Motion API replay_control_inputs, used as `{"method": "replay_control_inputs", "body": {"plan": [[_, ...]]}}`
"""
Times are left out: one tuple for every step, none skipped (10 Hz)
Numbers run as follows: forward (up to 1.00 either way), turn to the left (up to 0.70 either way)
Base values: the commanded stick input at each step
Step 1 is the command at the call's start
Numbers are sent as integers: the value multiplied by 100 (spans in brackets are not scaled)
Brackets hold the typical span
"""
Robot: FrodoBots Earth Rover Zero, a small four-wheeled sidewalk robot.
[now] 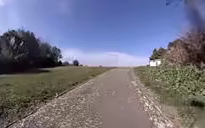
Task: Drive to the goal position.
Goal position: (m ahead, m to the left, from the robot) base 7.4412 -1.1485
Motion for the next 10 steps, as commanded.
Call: {"method": "replay_control_inputs", "body": {"plan": [[70, 0], [70, 0], [70, -3], [70, -10], [70, -6], [70, 0], [70, 0], [70, 0], [70, 0], [70, 0]]}}
